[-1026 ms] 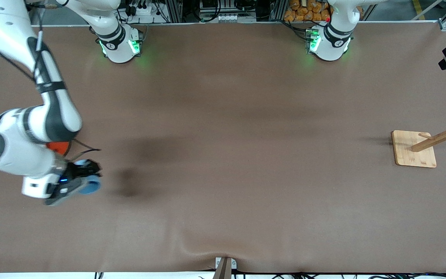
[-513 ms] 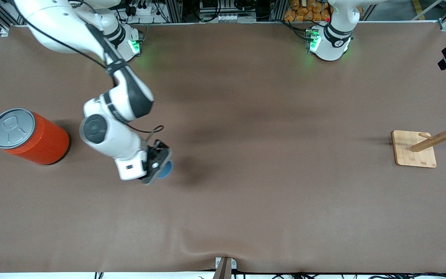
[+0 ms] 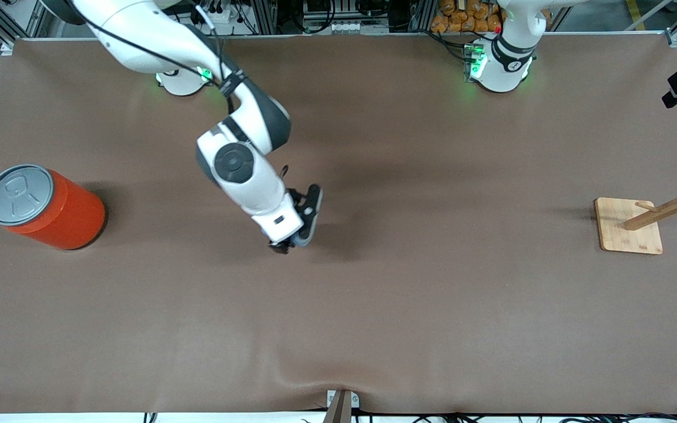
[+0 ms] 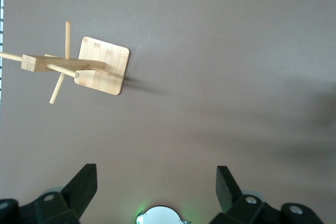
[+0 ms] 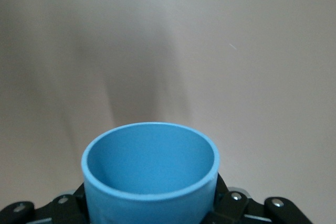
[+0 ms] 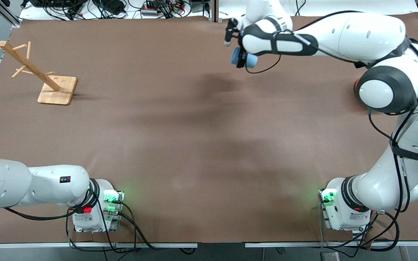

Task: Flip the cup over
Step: 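Lift the blue cup and carry it toward the table center, then grasp the blue cup with the left gripper while the right gripper holds it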

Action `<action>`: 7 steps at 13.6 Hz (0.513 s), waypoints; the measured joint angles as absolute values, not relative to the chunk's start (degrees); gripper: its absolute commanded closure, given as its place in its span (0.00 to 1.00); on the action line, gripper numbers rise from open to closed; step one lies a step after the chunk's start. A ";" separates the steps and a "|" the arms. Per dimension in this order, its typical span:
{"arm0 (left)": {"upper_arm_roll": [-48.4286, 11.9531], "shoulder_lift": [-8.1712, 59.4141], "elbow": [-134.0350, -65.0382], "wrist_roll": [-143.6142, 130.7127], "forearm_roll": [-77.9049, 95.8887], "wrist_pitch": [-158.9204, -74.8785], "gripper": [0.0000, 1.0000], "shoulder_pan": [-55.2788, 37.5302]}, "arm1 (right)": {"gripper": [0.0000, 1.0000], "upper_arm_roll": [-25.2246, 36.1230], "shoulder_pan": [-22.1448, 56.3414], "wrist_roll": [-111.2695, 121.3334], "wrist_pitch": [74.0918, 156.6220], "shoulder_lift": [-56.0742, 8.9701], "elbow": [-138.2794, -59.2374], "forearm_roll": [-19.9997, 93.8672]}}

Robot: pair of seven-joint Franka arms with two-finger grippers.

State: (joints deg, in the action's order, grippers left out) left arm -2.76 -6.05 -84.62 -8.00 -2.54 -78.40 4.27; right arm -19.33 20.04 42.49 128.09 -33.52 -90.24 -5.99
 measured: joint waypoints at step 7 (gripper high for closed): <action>-4.75 1.53 -84.91 -10.08 0.03 -79.09 0.00 3.54 | 0.36 -16.54 32.61 42.07 128.37 -42.59 -84.36 -13.01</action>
